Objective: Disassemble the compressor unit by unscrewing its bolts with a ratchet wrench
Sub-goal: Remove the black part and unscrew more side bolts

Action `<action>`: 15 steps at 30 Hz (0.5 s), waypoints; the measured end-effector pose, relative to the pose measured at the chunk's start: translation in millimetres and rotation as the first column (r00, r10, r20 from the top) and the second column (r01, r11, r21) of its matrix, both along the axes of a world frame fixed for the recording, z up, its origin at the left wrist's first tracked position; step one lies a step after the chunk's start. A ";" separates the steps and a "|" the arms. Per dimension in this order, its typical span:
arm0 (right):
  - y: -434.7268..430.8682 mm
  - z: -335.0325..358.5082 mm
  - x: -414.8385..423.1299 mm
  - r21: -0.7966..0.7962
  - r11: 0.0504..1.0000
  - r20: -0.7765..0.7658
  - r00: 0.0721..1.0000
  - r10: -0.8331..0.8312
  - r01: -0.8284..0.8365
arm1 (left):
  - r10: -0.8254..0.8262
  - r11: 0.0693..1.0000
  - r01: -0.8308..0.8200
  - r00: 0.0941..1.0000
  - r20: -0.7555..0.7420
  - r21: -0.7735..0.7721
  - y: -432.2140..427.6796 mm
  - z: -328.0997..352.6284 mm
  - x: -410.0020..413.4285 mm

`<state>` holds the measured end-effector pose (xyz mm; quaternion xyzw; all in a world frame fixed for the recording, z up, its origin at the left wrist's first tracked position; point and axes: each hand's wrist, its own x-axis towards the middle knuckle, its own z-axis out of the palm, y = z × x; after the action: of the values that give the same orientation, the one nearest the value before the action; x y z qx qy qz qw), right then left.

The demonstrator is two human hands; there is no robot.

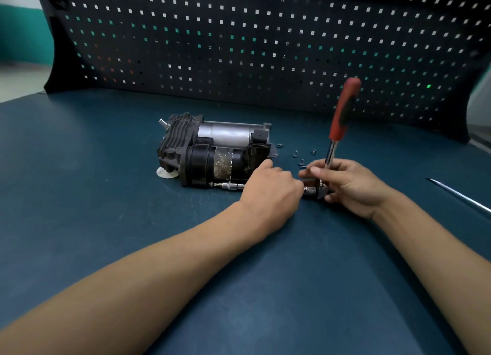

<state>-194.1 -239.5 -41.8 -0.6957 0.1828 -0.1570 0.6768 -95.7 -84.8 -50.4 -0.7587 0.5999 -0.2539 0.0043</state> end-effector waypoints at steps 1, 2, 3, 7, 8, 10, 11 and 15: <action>-0.2 0.2 1.7 0.017 1.000 -0.004 1.000 -0.026 0.026 | -0.004 1.000 0.004 1.000 0.000 0.002 0.2 -0.3 0.7; -0.4 0.6 2.9 0.044 0.998 -0.008 0.999 -0.051 0.051 | -0.005 1.000 0.005 1.000 -0.001 0.004 0.5 -0.4 1.2; -1.8 0.4 3.4 0.071 0.995 -0.009 0.998 -0.069 0.069 | -0.007 1.000 0.007 1.000 -0.003 0.001 0.6 -0.4 1.6; -5.6 0.1 4.3 0.092 0.993 -0.058 0.996 -0.074 0.079 | -0.018 1.000 0.018 1.000 -0.019 -0.004 0.6 -0.9 0.8; -5.4 0.5 4.1 0.087 0.993 -0.065 0.995 -0.069 0.075 | -0.017 1.000 0.017 1.000 -0.013 -0.002 0.7 -0.7 0.4; -6.7 0.8 2.1 0.082 0.995 -0.045 0.998 -0.052 0.055 | -0.007 1.000 0.007 1.000 0.016 0.016 1.6 0.3 -0.3; -7.5 0.9 -0.6 0.072 0.997 -0.025 0.999 -0.028 0.029 | -0.005 1.000 0.005 1.000 0.031 0.029 2.2 0.4 -0.6; -6.2 0.7 -14.7 -0.017 0.989 0.018 0.989 0.145 -0.145 | -0.016 0.996 0.011 0.998 0.063 0.090 5.6 3.4 -2.3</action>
<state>-208.7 -245.7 -41.1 -0.7108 0.1240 -0.1158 0.6827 -97.9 -79.2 -47.0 -0.7452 0.6154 -0.2507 0.0557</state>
